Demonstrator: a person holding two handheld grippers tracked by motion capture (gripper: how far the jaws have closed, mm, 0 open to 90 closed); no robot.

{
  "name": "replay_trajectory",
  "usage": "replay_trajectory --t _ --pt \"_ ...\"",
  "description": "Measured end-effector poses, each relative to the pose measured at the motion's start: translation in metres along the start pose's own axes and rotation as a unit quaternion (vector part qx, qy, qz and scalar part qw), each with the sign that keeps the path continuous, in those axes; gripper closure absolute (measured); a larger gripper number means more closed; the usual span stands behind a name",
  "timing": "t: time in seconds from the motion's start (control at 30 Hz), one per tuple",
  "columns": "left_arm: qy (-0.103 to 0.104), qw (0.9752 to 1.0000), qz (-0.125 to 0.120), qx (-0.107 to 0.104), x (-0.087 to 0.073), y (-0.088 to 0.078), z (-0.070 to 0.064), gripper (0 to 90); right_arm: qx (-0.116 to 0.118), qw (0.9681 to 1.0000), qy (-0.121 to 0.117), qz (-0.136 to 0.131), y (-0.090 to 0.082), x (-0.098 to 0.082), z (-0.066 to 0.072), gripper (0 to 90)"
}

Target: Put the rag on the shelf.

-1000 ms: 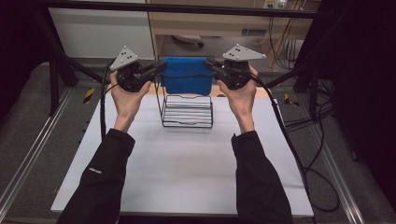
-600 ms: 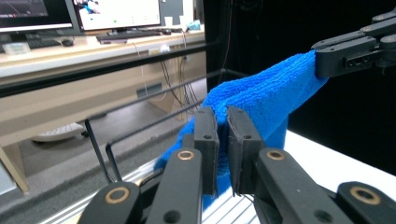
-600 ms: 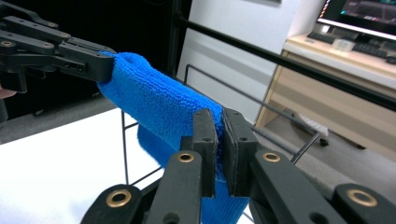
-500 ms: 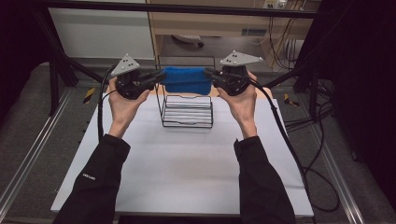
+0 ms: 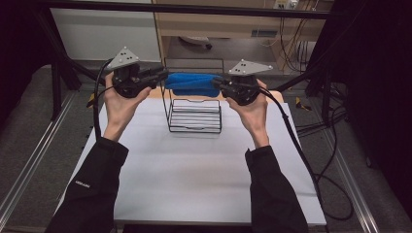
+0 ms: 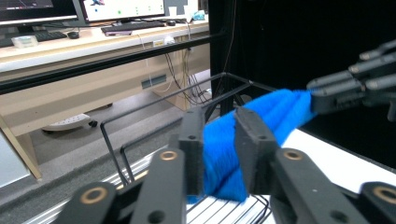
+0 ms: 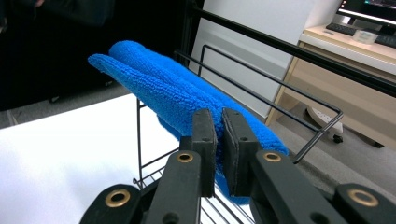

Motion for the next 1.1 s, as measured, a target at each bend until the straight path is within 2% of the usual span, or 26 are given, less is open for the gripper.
replay_trajectory --t 0.03,0.1,0.23,0.4,0.63,0.77,0.87,1.1 --pt "-0.005 1.0000 0.008 -0.004 -0.001 0.003 -0.002 79.2 0.000 1.0000 0.000 0.000 0.000 -0.001 0.000 84.4" --pt "-0.001 0.9997 0.025 -0.009 -0.004 0.010 -0.005 83.8 0.003 1.0000 0.001 0.000 -0.001 -0.003 0.000 84.3" --pt "-0.005 0.9983 0.055 -0.018 -0.014 0.021 -0.008 89.1 0.006 1.0000 0.001 0.003 0.000 -0.006 0.001 84.0" --pt "-0.003 0.9960 0.084 -0.030 -0.028 0.024 -0.010 89.7 0.011 0.9999 -0.001 0.013 0.002 -0.012 0.002 83.0" --pt "-0.002 0.9940 0.103 -0.036 -0.042 0.023 -0.009 89.8 0.014 0.9996 0.000 0.024 0.004 -0.017 0.003 80.4" --pt "0.000 0.9936 0.107 -0.037 -0.048 0.024 -0.009 89.9 0.014 0.9996 0.002 0.025 0.004 -0.017 0.003 74.9" --pt "0.003 0.9932 0.111 -0.035 -0.052 0.025 -0.008 89.9 0.019 0.9997 0.012 0.011 0.001 -0.012 0.004 66.5" --pt "0.012 0.9921 0.120 -0.033 -0.061 0.028 -0.009 89.9 0.032 0.9987 0.038 -0.004 -0.001 -0.006 0.005 65.5"
Point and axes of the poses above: each handheld gripper's, and its own axes: y roughly forward along the jaws, x roughly out of its top, z roughly to its left, the point moved 10 cm from there along y, roughly forward along the jaws, and after that the axes turned 2 degrees about x, right-handed, at the moved point
